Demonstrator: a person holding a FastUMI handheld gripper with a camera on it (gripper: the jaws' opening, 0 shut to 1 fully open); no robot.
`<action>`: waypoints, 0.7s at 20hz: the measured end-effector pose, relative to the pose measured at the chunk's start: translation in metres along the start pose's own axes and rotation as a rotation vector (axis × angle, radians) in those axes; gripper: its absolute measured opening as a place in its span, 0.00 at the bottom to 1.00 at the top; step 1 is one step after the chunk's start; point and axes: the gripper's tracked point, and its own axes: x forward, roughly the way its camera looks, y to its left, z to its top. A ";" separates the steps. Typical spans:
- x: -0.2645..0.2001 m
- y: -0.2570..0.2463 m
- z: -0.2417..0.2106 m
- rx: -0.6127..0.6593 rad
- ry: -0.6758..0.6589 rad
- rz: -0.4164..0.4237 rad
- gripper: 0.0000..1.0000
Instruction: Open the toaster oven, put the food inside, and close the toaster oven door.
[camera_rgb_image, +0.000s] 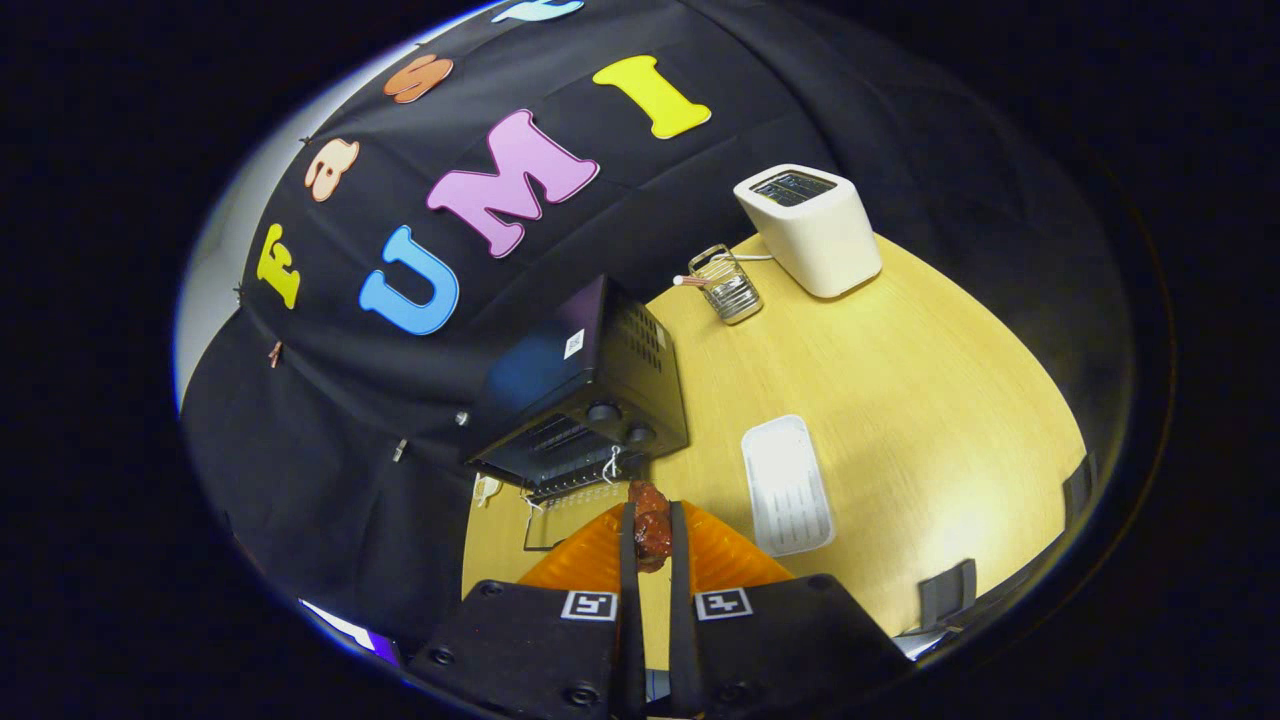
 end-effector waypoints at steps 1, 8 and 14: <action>0.001 0.008 -0.005 0.001 -0.005 0.002 0.14; 0.021 0.065 -0.049 0.039 -0.015 0.050 0.14; 0.062 0.111 -0.074 0.012 -0.014 0.080 0.14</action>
